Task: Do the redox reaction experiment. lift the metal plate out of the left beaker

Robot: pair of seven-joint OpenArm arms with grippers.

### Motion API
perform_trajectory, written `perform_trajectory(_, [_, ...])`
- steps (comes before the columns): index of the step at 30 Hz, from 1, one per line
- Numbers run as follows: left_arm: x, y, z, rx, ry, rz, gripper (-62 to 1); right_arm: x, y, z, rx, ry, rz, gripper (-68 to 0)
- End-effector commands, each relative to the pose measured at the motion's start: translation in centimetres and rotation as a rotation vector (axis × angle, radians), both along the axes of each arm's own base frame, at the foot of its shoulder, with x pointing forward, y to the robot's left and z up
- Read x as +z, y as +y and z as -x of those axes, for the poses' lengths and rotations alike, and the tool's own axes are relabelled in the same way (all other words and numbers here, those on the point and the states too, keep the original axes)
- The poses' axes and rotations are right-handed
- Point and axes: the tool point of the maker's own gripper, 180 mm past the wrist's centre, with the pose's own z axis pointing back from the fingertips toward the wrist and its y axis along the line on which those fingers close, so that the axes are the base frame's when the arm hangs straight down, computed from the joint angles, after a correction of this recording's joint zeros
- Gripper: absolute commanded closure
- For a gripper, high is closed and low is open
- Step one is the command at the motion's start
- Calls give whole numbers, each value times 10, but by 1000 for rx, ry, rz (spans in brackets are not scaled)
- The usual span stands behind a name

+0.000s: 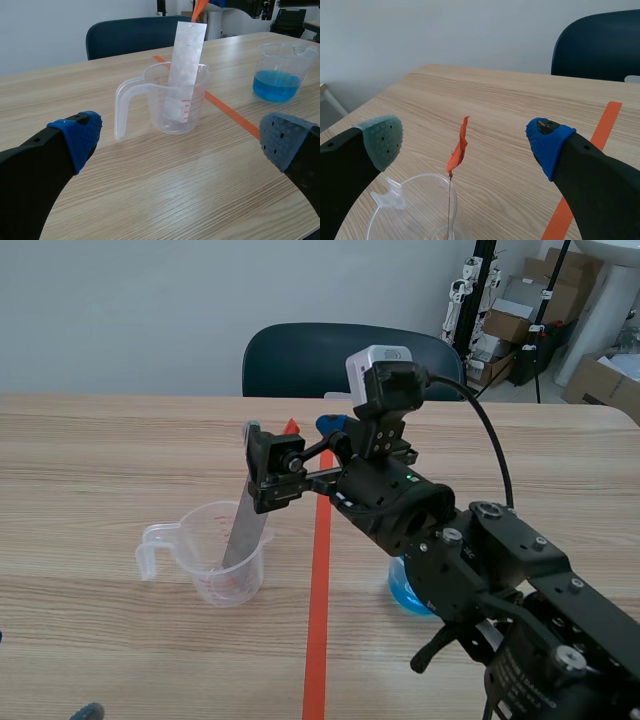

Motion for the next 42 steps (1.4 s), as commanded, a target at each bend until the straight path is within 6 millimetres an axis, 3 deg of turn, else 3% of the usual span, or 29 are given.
perform_trajectory(1, [7,-1,-2,4,-26,19,-623,7,0,-2,-3,-17,-25,-505])
perform_trajectory(24, [7,-1,-2,4,-26,19,-623,2,1,0,2,1,-14,-159])
perform_trajectory(30, [7,-1,-2,4,-26,19,-623,1,2,0,5,-6,3,-13])
perform_trajectory(42, [7,-1,-2,4,-26,19,-623,-1,5,2,29,-38,68,-2])
